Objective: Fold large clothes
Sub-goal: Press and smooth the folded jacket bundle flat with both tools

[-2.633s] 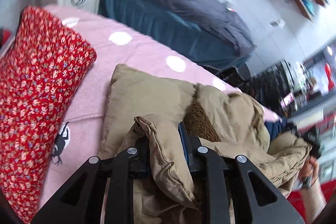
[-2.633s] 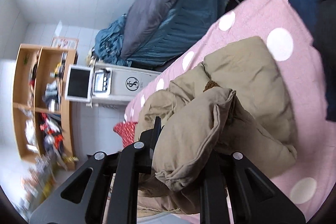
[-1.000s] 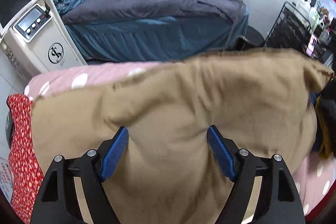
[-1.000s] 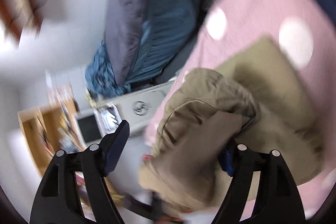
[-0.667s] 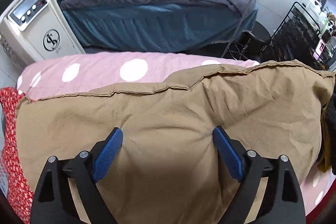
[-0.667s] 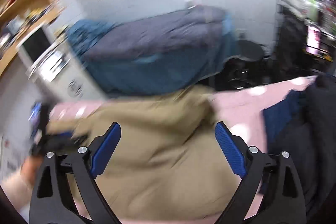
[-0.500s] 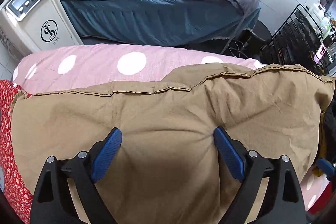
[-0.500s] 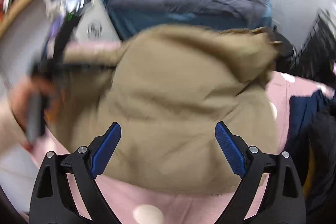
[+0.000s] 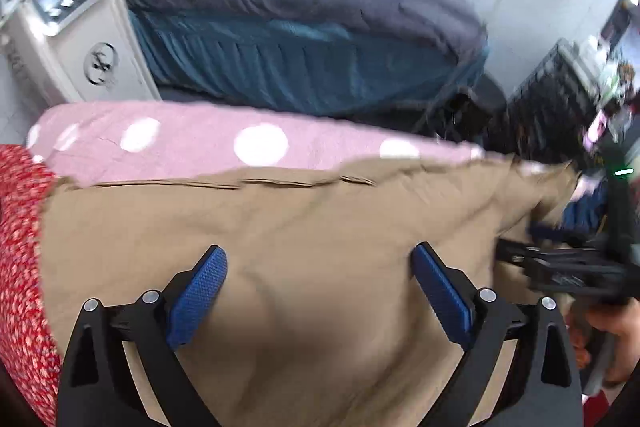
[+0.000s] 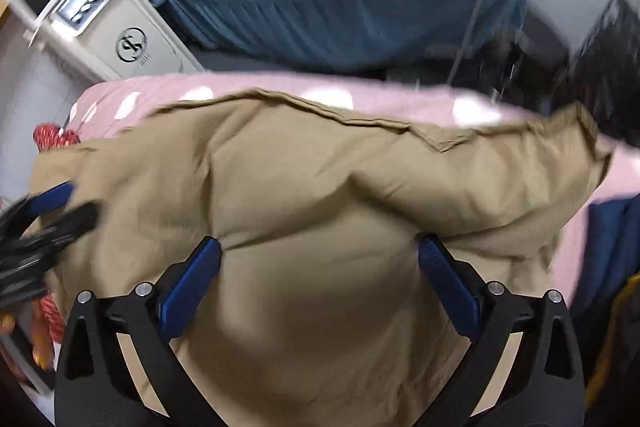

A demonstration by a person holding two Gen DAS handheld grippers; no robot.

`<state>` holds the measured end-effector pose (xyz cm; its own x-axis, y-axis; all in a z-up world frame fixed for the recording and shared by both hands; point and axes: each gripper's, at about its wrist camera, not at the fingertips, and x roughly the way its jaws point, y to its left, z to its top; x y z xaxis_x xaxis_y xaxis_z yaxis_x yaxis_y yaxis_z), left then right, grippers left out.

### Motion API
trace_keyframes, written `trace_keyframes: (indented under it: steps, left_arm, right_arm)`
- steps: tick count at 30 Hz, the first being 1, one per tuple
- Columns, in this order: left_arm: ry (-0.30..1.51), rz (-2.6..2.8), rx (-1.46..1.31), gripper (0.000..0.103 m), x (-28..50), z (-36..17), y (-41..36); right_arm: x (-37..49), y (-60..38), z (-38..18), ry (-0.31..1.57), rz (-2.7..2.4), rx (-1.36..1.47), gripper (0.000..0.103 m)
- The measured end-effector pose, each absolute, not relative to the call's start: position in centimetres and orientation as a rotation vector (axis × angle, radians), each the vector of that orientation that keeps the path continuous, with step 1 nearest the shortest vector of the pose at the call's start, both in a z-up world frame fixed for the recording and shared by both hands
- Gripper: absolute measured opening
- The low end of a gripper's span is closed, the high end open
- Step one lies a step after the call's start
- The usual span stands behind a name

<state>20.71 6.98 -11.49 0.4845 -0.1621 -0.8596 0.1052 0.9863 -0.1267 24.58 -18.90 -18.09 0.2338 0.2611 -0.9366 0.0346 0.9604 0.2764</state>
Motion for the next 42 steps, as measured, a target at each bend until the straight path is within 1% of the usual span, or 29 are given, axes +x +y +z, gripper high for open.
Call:
trace_keyframes:
  steps: [2, 4, 6, 11, 14, 18, 24, 31, 38, 42]
  left_arm:
    - [0.982, -0.111, -0.064, 0.096, 19.2, -10.4, 8.7]
    - [0.973, -0.028, -0.028, 0.097, 18.6, -10.8, 10.3]
    - [1.001, 0.060, -0.005, 0.097, 18.6, -12.1, 12.3]
    - [1.089, 0.122, -0.142, 0.098, 20.8, -14.8, 16.3]
    - [1.176, 0.121, -0.157, 0.098, 23.3, -16.4, 16.4]
    - [1.242, 0.123, -0.165, 0.098, 25.9, -18.3, 16.6]
    - [1.244, 0.119, -0.159, 0.098, 27.6, -20.4, 17.1]
    - [1.251, 0.143, -0.137, 0.098, 28.5, -22.1, 17.3]
    - [1.210, 0.165, -0.084, 0.098, 27.7, -22.0, 16.7]
    - [1.198, 0.165, -0.063, 0.098, 27.1, -21.7, 16.6]
  right_arm:
    - [25.1, -19.2, -18.9, 1.349, 0.175, 0.273, 0.098]
    - [24.9, -19.1, -19.5, 1.364, 0.192, 0.259, 0.098]
    - [24.8, -19.2, -19.9, 1.372, 0.196, 0.262, 0.098]
    - [25.0, -18.9, -20.6, 1.379, 0.172, 0.265, 0.098]
    - [25.6, -19.3, -20.9, 1.396, 0.133, 0.292, 0.098]
    - [26.6, -20.4, -21.6, 1.425, 0.080, 0.374, 0.098]
    - [27.8, -20.3, -22.8, 1.453, 0.048, 0.385, 0.099]
    - [28.5, -19.1, -23.9, 1.420, 0.025, 0.338, 0.099]
    - [27.8, -19.2, -23.8, 1.393, 0.019, 0.330, 0.099]
    - [26.5, -18.9, -23.1, 1.345, 0.005, 0.320, 0.099]
